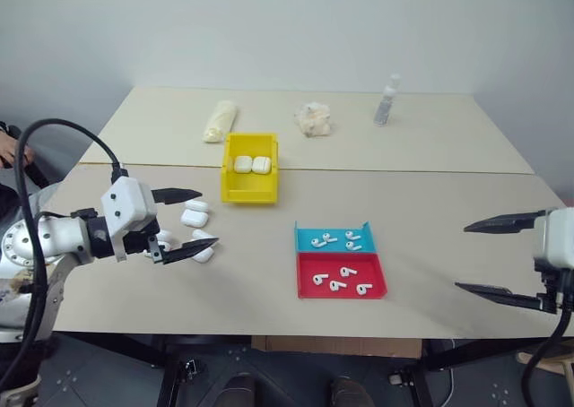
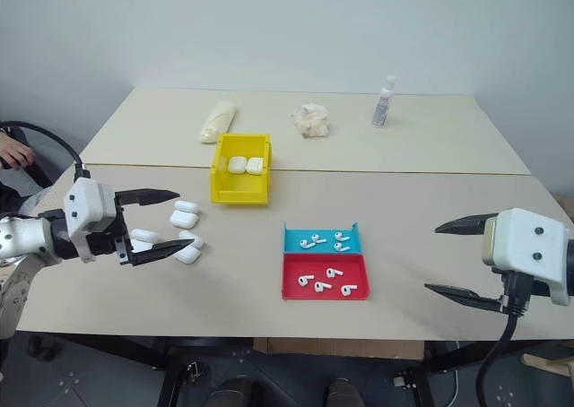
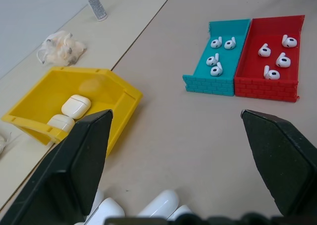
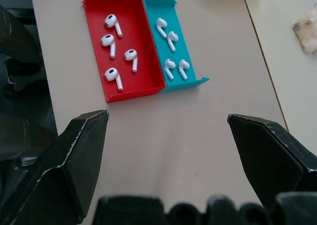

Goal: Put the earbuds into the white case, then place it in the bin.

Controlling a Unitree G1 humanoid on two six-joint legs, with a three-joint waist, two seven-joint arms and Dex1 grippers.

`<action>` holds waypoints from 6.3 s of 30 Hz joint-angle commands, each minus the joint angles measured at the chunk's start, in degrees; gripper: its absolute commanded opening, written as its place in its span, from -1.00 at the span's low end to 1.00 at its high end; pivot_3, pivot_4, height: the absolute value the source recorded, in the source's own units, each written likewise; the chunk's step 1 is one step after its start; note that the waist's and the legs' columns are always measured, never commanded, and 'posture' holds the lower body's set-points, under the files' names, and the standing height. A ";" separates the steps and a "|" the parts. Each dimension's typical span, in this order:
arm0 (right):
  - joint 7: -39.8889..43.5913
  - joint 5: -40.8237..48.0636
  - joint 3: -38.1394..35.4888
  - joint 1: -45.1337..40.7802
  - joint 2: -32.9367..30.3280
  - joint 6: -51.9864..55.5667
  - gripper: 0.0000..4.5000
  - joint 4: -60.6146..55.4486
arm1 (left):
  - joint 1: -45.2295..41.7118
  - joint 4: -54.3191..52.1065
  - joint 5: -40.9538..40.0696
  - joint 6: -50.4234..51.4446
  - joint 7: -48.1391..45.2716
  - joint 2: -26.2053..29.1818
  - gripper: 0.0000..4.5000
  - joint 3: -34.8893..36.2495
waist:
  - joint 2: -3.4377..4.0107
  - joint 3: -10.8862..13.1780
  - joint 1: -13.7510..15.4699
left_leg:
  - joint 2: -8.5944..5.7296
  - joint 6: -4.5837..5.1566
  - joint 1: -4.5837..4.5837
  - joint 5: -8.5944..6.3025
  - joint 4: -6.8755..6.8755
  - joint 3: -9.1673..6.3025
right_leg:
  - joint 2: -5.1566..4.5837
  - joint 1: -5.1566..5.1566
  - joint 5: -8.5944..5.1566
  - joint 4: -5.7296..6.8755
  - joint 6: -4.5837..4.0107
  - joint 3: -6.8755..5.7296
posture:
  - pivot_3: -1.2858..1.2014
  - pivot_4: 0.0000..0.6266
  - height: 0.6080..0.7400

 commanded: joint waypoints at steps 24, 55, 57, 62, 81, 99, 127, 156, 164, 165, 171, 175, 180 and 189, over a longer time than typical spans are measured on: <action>-1.82 -0.49 -0.24 1.17 -0.14 2.89 0.98 -2.88 | -15.11 -9.82 -3.35 64.30 18.98 21.14 1.00 -8.24 | -0.08 0.01 0.13 | -0.03 0.00 0.00 0.00 -0.03 -0.05 | 0.00 0.00 -0.03 0.00 0.05 0.01 | 0.03 -0.52 1.00; -6.16 -2.77 -1.29 7.26 3.46 4.44 0.98 -6.71 | -44.05 34.55 9.85 68.45 15.57 5.58 1.00 -41.65 | -0.59 0.04 -0.01 | -0.07 0.00 -0.14 0.00 0.03 -0.07 | 0.00 -0.11 -0.04 0.09 0.05 0.00 | 0.03 -0.52 1.00; -6.22 -2.96 -1.19 7.26 3.31 4.41 0.98 -6.53 | -43.60 34.72 10.22 68.51 16.10 4.84 1.00 -41.84 | -0.60 0.04 0.01 | -0.07 0.00 -0.14 0.00 0.02 -0.08 | 0.00 -0.10 -0.04 0.07 0.05 -0.01 | 0.03 -0.52 1.00; -6.09 -3.58 -1.08 7.32 3.15 4.07 0.98 -6.13 | -42.69 35.50 10.69 68.59 16.29 4.26 1.00 -41.33 | -0.61 0.04 -0.01 | -0.06 0.00 -0.15 0.00 0.03 -0.08 | 0.00 -0.11 -0.04 0.08 0.05 -0.01 | 0.03 -0.52 1.00; -6.43 -3.71 -0.13 6.25 2.95 3.90 1.00 -5.66 | -41.36 40.82 13.39 65.49 17.41 0.75 0.23 -39.43 | -0.44 -0.23 0.08 | -0.08 0.00 0.01 0.00 0.02 -0.07 | 0.00 0.01 -0.04 0.11 0.05 0.03 | 0.03 -0.52 1.00; -4.81 2.64 -0.59 1.24 -4.08 11.77 1.00 -7.31 | -28.48 10.07 4.89 42.62 6.39 13.52 0.23 -13.50 | -0.57 -0.23 -0.49 | -0.04 0.00 -0.19 0.00 0.03 -0.09 | -0.02 -0.13 -0.04 0.05 0.04 0.00 | 0.03 -0.52 1.00; -5.12 -15.33 73.68 -56.74 0.44 21.23 0.27 -5.70 | -4.01 5.96 -3.73 -10.26 -5.44 -21.67 0.23 -8.48 | -0.46 -0.35 -1.24 | -0.05 0.02 -0.13 -0.01 0.03 -0.12 | -0.07 -0.18 0.00 0.07 -0.04 -0.05 | 0.03 -0.52 1.00; 2.65 -35.99 81.57 -54.69 9.60 14.12 -0.37 6.30 | -2.94 4.98 -0.59 -11.20 0.23 -22.49 0.23 -12.55 | -0.46 -0.35 -1.23 | -0.06 0.01 -0.11 0.00 0.02 -0.12 | -0.05 -0.17 0.00 0.06 -0.04 -0.06 | 0.03 -0.52 1.00; 0.55 -38.49 79.67 -53.48 9.85 9.38 -0.37 6.50 | -2.29 4.89 0.41 -11.52 1.32 -22.77 0.23 -12.96 | -0.46 -0.35 -1.24 | -0.06 0.01 -0.10 0.00 0.02 -0.12 | -0.05 -0.17 0.00 0.06 -0.04 -0.06 | 0.03 -0.52 1.00; 0.56 -38.66 79.33 -53.41 9.60 8.70 -0.37 6.14 | -2.05 4.85 0.61 -11.81 1.44 -22.93 0.23 -13.07 | -0.46 -0.35 -1.24 | -0.06 0.01 -0.10 0.00 0.02 -0.12 | -0.05 -0.17 0.00 0.06 -0.04 -0.06 | 0.03 -0.52 1.00; 1.45 -38.19 76.95 -52.40 10.96 8.41 -0.30 3.64 | -0.83 3.73 0.84 -11.69 2.62 -23.33 0.23 -13.52 | -0.46 -0.35 -1.23 | -0.06 0.01 -0.10 0.00 0.02 -0.12 | -0.05 -0.16 0.00 0.05 -0.04 -0.06 | 0.03 -0.52 1.00; 1.22 -41.34 78.25 -52.41 12.01 10.05 -0.13 4.46 | -0.49 3.31 1.04 -11.49 3.48 -23.34 0.23 -13.63 | -0.46 -0.35 -1.23 | -0.06 0.01 -0.09 0.00 0.02 -0.13 | -0.05 -0.16 0.00 0.06 -0.04 -0.06 | 0.03 -0.52 1.00; 2.45 -42.01 77.78 -52.04 12.20 10.05 -0.13 4.70 | -0.01 2.48 1.09 -10.80 4.27 -23.07 0.23 -13.93 | -0.46 -0.35 -1.22 | -0.06 0.01 -0.10 0.00 0.02 -0.13 | -0.05 -0.16 0.00 0.04 -0.04 -0.07 | 0.03 -0.52 1.00; 4.97 -42.53 78.13 -50.88 11.77 9.73 -0.13 5.41 | 0.06 2.31 1.48 -10.89 5.63 -23.18 0.23 -14.32 | -0.46 -0.35 -1.22 | -0.06 0.01 -0.09 0.00 0.01 -0.13 | -0.05 -0.15 0.00 0.05 -0.04 -0.07 | 0.03 -0.52 1.00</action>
